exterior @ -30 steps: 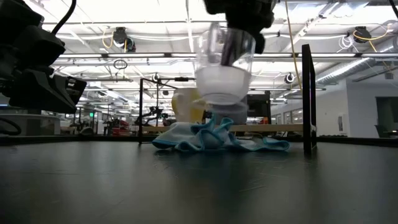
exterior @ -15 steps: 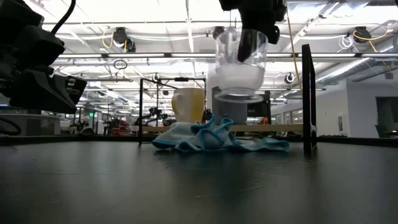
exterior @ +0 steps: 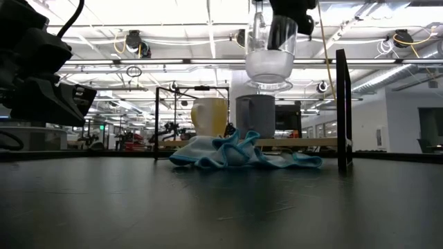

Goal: Stack small to large cups/mugs on shelf
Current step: Put the transparent mug on the shelf

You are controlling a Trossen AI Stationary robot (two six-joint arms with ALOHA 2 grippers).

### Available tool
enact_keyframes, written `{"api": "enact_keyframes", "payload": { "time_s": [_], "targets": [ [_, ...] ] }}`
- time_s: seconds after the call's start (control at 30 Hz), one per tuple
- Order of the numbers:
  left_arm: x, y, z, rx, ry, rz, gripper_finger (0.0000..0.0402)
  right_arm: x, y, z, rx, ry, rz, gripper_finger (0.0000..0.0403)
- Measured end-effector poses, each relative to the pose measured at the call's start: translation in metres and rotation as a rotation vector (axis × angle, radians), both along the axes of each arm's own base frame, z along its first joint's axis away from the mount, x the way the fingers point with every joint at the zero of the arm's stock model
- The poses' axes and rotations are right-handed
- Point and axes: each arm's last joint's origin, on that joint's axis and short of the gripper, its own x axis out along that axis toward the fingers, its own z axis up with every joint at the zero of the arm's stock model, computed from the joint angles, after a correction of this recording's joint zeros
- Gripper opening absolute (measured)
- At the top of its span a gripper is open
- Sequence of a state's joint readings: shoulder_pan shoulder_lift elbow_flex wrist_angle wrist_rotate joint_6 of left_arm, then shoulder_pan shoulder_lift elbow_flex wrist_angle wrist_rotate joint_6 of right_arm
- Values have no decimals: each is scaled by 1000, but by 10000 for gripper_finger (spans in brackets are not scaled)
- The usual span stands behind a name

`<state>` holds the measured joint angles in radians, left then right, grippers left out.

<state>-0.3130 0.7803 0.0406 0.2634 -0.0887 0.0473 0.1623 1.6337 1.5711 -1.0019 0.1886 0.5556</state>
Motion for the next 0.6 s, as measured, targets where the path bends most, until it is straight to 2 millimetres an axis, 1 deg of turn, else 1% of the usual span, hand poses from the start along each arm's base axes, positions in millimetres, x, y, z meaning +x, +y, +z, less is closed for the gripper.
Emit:
{"api": "enact_keyframes", "payload": {
  "time_s": [0.17, 0.33, 0.43, 0.6],
  "targets": [
    [0, 0, 0, 2, 3, 0, 21, -16, -14, 16, -12, -14, -71, 0],
    [0, 0, 0, 8, 4, -4, 21, -26, -17, 28, 0, -54, -87, 0],
    [0, 0, -1, 9, 4, -4, 21, -32, -19, 31, 6, -42, -109, 0],
    [0, 0, 0, 9, 2, -4, 21, -38, -23, 29, -16, 17, -138, 0]
  ]
}}
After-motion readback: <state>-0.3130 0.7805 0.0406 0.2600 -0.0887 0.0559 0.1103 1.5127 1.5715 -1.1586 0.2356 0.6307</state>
